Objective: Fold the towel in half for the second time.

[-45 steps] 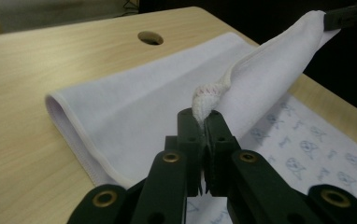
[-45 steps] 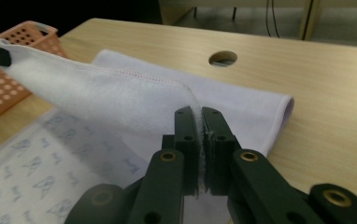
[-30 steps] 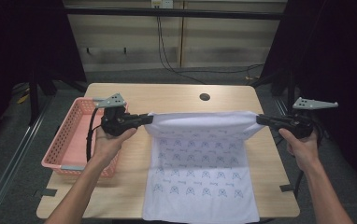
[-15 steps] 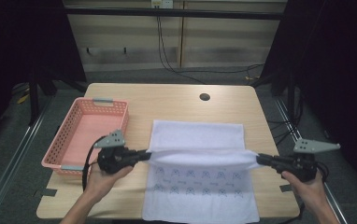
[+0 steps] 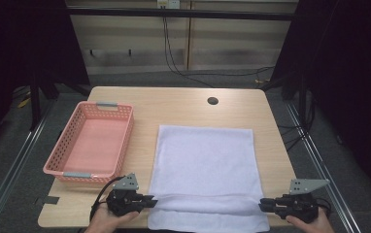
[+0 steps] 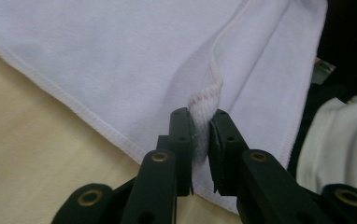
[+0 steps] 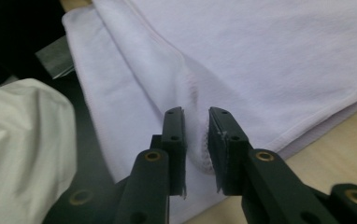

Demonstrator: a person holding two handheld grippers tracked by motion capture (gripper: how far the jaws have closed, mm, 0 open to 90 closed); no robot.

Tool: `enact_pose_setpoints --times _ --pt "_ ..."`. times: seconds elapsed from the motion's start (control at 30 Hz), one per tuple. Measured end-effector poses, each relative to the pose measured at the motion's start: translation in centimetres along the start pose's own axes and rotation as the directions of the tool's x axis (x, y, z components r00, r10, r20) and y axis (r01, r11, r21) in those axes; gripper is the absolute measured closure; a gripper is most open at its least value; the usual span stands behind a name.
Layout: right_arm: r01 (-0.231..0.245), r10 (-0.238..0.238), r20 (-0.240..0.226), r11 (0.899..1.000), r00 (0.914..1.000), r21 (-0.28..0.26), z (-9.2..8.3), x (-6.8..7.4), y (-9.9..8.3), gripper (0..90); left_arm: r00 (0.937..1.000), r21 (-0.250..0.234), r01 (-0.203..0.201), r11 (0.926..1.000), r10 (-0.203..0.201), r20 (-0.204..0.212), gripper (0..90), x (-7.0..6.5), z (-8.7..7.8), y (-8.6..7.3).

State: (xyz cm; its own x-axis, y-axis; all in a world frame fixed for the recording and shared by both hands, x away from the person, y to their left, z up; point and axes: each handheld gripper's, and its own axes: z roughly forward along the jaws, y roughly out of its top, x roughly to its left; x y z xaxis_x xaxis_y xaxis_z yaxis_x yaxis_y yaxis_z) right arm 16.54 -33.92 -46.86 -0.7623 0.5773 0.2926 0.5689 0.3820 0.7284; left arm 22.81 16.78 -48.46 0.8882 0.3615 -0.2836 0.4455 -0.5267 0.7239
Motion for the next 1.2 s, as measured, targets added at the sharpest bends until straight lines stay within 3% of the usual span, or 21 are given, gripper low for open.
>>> enact_pose_setpoints --times 0.23,0.33,0.4,0.43,0.47,0.5,0.53,0.6,0.63,0.7,0.77,0.9,0.97,1.03,1.07,1.17,1.2 --pt "0.011 -0.011 -0.041 1.000 0.9991 0.020 -0.7 1.4 -0.8 70.5 0.9985 0.032 -0.018 0.9993 0.016 0.053 69.6 -1.4 -0.9 -1.1" --pt "0.012 -0.011 -0.033 1.000 0.9994 0.018 -1.0 2.0 -0.8 69.3 0.9910 -0.024 -0.004 0.9997 0.007 0.133 64.9 -1.8 -1.9 -1.0" --pt "0.009 -0.009 -0.014 1.000 0.9999 -0.006 -1.1 2.1 -0.5 68.8 0.9907 -0.045 -0.017 0.9989 0.023 0.134 60.8 -1.9 -2.5 -0.7" --pt "0.005 -0.005 -0.002 1.000 1.0000 -0.016 -1.1 2.1 -0.3 68.3 0.9938 -0.049 -0.015 0.9987 0.020 0.110 59.4 -1.7 -2.6 -0.5" --pt "0.007 -0.007 0.003 1.000 1.0000 -0.024 -1.0 1.9 0.1 67.5 0.9971 -0.054 0.013 0.9985 -0.009 0.076 58.8 -1.3 -2.6 -0.2" --pt "0.009 -0.008 0.018 0.999 0.9998 -0.035 -0.8 1.6 0.5 66.8 0.9968 -0.072 0.060 0.9956 -0.056 0.058 57.9 -0.8 -2.4 0.0" --pt "-0.002 0.004 0.038 0.999 0.9993 -0.047 -0.5 1.3 0.9 67.0 0.9965 -0.080 0.077 0.9939 -0.074 0.039 57.9 -0.2 -2.0 0.3" --pt "0.001 0.004 0.059 0.997 0.9983 -0.072 0.1 0.6 1.8 66.2 0.9976 -0.059 0.069 0.9959 -0.068 0.007 57.9 0.9 -0.8 1.1" --pt "-0.014 0.020 0.076 0.997 0.9969 -0.078 0.5 0.2 2.2 65.5 0.9959 -0.052 0.087 0.9949 -0.088 -0.020 57.9 1.5 -0.2 1.5" --pt "-0.014 0.023 0.105 0.997 0.9942 -0.080 1.5 -0.7 3.1 64.7 0.9928 -0.044 0.117 0.9921 -0.118 -0.019 57.9 2.6 1.0 2.5" --pt "-0.033 0.044 0.128 0.996 0.9909 -0.088 2.4 -1.6 3.8 63.6 0.9939 -0.050 0.088 0.9948 -0.091 -0.062 56.7 3.2 1.7 3.4" --pt "-0.041 0.050 0.151 0.997 0.9872 -0.064 4.3 -3.5 5.1 61.7 0.9949 -0.026 0.080 0.9965 -0.081 -0.060 54.5 4.4 3.4 5.3" --pt "-0.047 0.056 0.166 0.997 0.9845 -0.059 5.2 -4.4 5.7 60.0 0.9918 -0.034 0.045 0.9984 -0.048 -0.118 52.9 5.4 4.5 5.8" --pt "-0.057 0.065 0.171 0.997 0.9832 -0.049 5.9 -5.4 6.4 59.6 0.9885 -0.025 0.093 0.9953 -0.096 -0.117 53.3 6.7 5.5 6.2" --pt "-0.058 0.065 0.182 0.997 0.9811 -0.043 6.3 -5.8 6.7 59.0 0.9870 -0.014 0.094 0.9955 -0.095 -0.130 52.0 7.0 5.7 6.6" --pt "-0.066 0.069 0.209 0.998 0.9755 -0.021 7.5 -7.2 7.4 57.7 0.9834 -0.051 0.091 0.9945 -0.098 -0.153 51.7 7.8 5.7 7.4" --pt "-0.078 0.079 0.231 0.997 0.9698 -0.014 8.0 -7.6 7.5 55.6 0.9783 -0.059 0.103 0.9930 -0.111 -0.175 52.3 8.1 5.9 7.6"
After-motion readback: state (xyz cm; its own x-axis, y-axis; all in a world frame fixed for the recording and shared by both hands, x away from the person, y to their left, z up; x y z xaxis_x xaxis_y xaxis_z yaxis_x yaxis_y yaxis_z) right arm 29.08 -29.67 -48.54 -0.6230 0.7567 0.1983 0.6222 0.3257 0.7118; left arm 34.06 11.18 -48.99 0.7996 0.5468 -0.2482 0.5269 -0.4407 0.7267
